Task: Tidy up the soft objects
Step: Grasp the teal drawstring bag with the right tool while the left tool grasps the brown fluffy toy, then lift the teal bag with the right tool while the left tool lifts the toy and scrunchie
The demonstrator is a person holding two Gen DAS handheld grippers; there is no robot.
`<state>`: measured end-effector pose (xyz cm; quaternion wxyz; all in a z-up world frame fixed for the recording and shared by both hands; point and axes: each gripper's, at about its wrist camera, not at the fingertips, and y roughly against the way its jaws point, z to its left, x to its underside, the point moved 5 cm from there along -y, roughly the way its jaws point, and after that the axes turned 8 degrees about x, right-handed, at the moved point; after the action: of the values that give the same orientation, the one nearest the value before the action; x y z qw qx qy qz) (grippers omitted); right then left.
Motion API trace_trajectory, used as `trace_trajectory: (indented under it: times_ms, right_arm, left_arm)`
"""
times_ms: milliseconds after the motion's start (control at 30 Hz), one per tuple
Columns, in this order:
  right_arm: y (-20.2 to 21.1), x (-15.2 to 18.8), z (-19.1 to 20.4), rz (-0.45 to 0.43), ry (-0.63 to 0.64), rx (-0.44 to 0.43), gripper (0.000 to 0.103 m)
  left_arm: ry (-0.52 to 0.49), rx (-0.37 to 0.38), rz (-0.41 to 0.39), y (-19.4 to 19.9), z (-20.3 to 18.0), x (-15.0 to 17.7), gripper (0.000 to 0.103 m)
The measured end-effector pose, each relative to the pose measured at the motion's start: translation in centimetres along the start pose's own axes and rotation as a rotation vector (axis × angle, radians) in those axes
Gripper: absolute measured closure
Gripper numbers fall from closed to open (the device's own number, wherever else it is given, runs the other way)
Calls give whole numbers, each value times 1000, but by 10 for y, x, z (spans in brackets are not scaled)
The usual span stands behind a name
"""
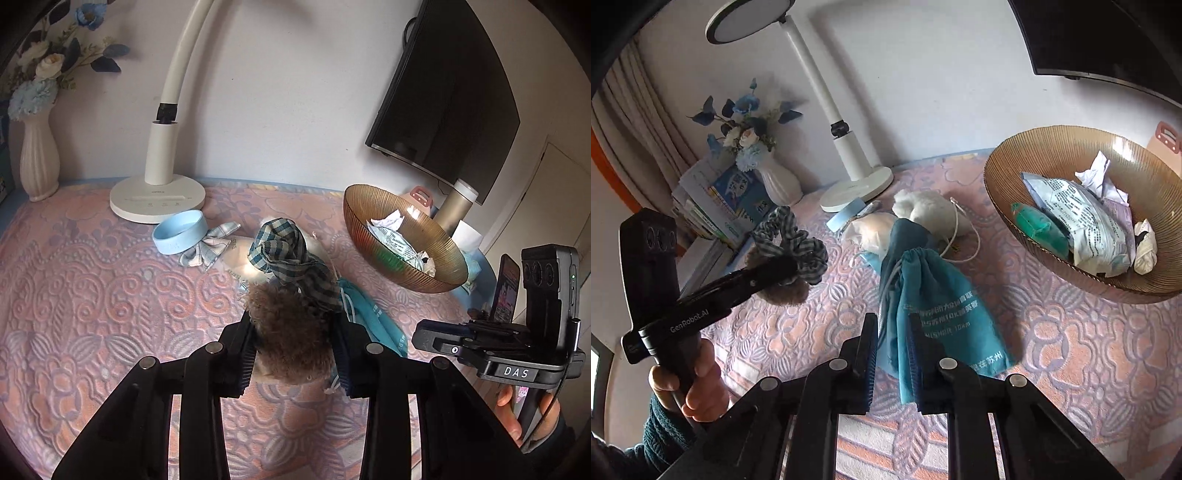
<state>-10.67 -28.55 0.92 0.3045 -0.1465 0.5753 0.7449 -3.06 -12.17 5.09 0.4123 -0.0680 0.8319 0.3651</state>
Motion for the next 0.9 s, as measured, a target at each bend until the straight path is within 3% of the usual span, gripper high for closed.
trace_trajectory:
  times_ms: [33,67,100,167,300,433,567,700,900]
  right_arm:
    - [-2,3,1,12,0,24,79]
    - [-2,6,-1,23,-4,33,62]
    - [-3,8,-2,29,-11,36,36]
    - [-3,6,-4,-1,-19,57,17]
    - [-20,-10,-8,14,-20,93,17]
    - [-53,-19,-28,74,-115,48,17]
    - [-84,-14,-40,158,-147,19,36]
    - [-66,-17,-34,80,-100,48,72]
    - [-11,-35,-16,-81,-54,59,76]
  left_arm:
    - [2,1,2,1,0,2,70]
    - [4,1,6,2,0,3,70]
    - [4,-1,9,2,0,4,70]
    - [2,-9,14,3,1,5,70]
    - [5,-11,15,2,5,5,70]
    - [8,-26,30,-2,11,6,70]
    - [24,-36,42,-8,21,6,70]
    - [33,-35,32,-8,22,4,70]
    - [-9,-26,-1,5,6,-6,70]
